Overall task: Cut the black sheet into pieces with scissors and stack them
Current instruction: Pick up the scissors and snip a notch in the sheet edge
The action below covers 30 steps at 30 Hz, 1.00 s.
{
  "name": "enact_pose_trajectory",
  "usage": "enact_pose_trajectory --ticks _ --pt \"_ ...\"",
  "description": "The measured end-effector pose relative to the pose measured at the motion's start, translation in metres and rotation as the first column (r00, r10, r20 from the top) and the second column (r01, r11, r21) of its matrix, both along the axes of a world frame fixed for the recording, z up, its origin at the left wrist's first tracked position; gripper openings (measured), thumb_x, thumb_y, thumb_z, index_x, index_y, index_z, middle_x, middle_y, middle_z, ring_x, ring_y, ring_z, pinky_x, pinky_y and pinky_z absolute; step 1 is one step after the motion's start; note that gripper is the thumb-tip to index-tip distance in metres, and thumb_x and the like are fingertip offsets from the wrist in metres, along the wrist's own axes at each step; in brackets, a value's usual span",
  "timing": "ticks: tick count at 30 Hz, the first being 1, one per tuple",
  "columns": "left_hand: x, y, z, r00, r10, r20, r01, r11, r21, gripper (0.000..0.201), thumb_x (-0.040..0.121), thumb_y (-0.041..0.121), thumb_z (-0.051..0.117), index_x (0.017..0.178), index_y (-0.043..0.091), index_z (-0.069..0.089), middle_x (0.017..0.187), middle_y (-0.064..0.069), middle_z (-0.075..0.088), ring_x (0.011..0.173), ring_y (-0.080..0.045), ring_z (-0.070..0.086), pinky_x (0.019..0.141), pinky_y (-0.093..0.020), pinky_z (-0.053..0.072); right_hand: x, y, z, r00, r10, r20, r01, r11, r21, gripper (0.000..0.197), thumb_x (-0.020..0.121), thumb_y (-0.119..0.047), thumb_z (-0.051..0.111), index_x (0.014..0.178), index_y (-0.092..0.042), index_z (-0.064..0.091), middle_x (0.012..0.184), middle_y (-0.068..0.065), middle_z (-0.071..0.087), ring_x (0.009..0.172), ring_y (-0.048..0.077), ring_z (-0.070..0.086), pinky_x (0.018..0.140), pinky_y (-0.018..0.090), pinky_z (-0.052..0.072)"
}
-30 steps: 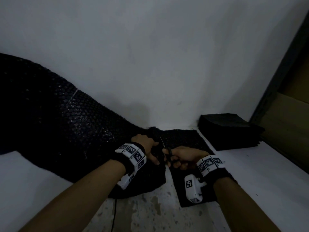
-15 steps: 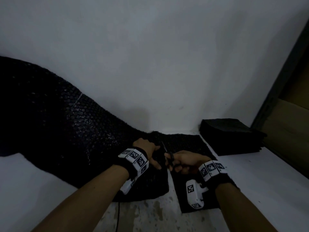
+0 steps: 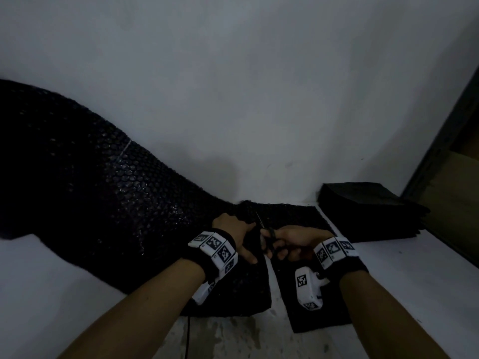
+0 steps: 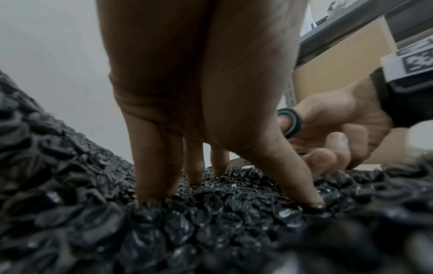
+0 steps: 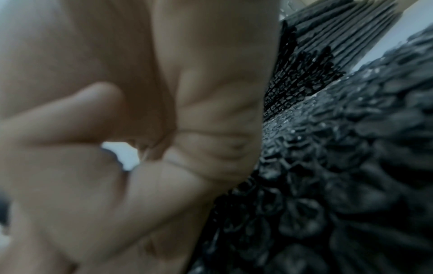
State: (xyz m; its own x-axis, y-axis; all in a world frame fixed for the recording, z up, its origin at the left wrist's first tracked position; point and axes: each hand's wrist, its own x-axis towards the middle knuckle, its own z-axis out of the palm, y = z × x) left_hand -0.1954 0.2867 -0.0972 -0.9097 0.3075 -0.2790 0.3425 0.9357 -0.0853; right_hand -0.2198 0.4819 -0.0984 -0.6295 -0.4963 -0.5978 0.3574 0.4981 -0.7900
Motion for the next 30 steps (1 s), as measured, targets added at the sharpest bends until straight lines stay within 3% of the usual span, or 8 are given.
enact_pose_trajectory --ticks 6,8,11,14,18,22,27,30 --pt "0.000 0.001 0.003 1.000 0.006 -0.021 -0.006 1.000 -0.012 0.113 0.068 0.081 0.065 0.156 0.027 0.020 0.137 -0.011 0.056 0.118 -0.030 0.057 0.099 -0.039 0.050 -0.005 -0.002 -0.002 1.000 -0.026 0.005 0.026 1.000 0.009 0.041 0.092 -0.049 0.060 0.095 -0.009 0.059 0.079 0.005 0.065 0.050 0.005 0.040 0.034 0.012 0.024" --pt "-0.002 0.002 0.006 0.999 0.036 -0.011 -0.036 0.999 -0.015 0.111 0.066 0.082 0.066 0.153 0.025 0.029 0.134 -0.010 0.057 0.116 -0.029 0.058 0.093 -0.037 0.051 -0.004 -0.001 -0.005 0.999 -0.046 0.007 0.046 0.999 -0.002 0.040 0.090 -0.049 0.061 0.096 -0.009 0.059 0.078 0.004 0.067 0.050 0.004 0.040 0.034 0.012 0.022" --pt "-0.009 0.005 0.014 0.993 0.106 -0.042 -0.105 0.994 0.019 0.088 0.067 0.079 0.069 0.129 0.017 0.058 0.121 -0.008 0.063 0.104 -0.026 0.062 0.076 -0.034 0.052 -0.003 0.001 -0.006 0.998 -0.054 0.017 0.054 0.998 -0.014 0.041 0.093 -0.048 0.058 0.097 -0.008 0.060 0.076 0.001 0.068 0.049 0.004 0.039 0.034 0.012 0.022" --pt "-0.021 0.007 0.019 0.976 0.170 -0.137 -0.159 0.983 0.088 0.068 0.076 0.064 0.074 0.118 0.012 0.062 0.116 -0.009 0.062 0.101 -0.027 0.063 0.068 -0.033 0.046 -0.002 0.002 -0.006 0.998 -0.059 0.027 0.059 0.998 -0.029 0.038 0.092 -0.048 0.059 0.096 -0.010 0.060 0.077 0.002 0.069 0.049 0.004 0.040 0.034 0.012 0.023" --pt "-0.037 -0.002 0.003 0.987 0.157 -0.023 -0.150 0.970 0.190 0.088 0.071 0.068 0.074 0.137 0.014 0.053 0.129 -0.009 0.059 0.112 -0.027 0.059 0.085 -0.037 0.054 -0.002 0.004 -0.008 0.996 -0.072 0.043 0.075 0.995 -0.066 0.039 0.090 -0.049 0.061 0.096 -0.010 0.059 0.079 0.003 0.069 0.048 0.003 0.040 0.033 0.012 0.023" --pt "-0.046 -0.010 -0.013 0.993 0.117 0.019 -0.119 0.975 0.188 0.104 0.071 0.075 0.069 0.154 0.023 0.032 0.142 -0.009 0.053 0.122 -0.028 0.055 0.096 -0.039 0.053 -0.002 0.004 -0.009 0.999 -0.050 -0.009 0.049 0.996 -0.069 0.044 0.088 -0.050 0.062 0.094 -0.007 0.062 0.081 0.004 0.069 0.049 0.004 0.040 0.033 0.012 0.024" --pt "-0.053 -0.012 -0.015 0.997 0.071 0.016 -0.072 0.991 0.111 0.100 0.070 0.083 0.061 0.148 0.022 0.042 0.145 -0.006 0.052 0.124 -0.027 0.055 0.100 -0.038 0.050 0.000 0.006 -0.014 0.995 -0.060 -0.082 0.051 0.994 -0.098 0.040 0.087 -0.049 0.066 0.090 -0.010 0.066 0.083 0.004 0.067 0.049 0.004 0.036 0.035 0.013 0.025" --pt "-0.056 -0.012 -0.018 0.998 0.057 0.002 -0.057 0.994 0.098 0.099 0.071 0.083 0.060 0.149 0.024 0.041 0.146 -0.006 0.051 0.126 -0.026 0.054 0.102 -0.038 0.047 0.005 0.005 -0.009 0.991 -0.068 -0.119 0.060 0.996 -0.070 0.036 0.097 -0.042 0.057 0.083 -0.009 0.064 0.061 -0.005 0.063 0.039 0.001 0.034 0.035 0.013 0.025"
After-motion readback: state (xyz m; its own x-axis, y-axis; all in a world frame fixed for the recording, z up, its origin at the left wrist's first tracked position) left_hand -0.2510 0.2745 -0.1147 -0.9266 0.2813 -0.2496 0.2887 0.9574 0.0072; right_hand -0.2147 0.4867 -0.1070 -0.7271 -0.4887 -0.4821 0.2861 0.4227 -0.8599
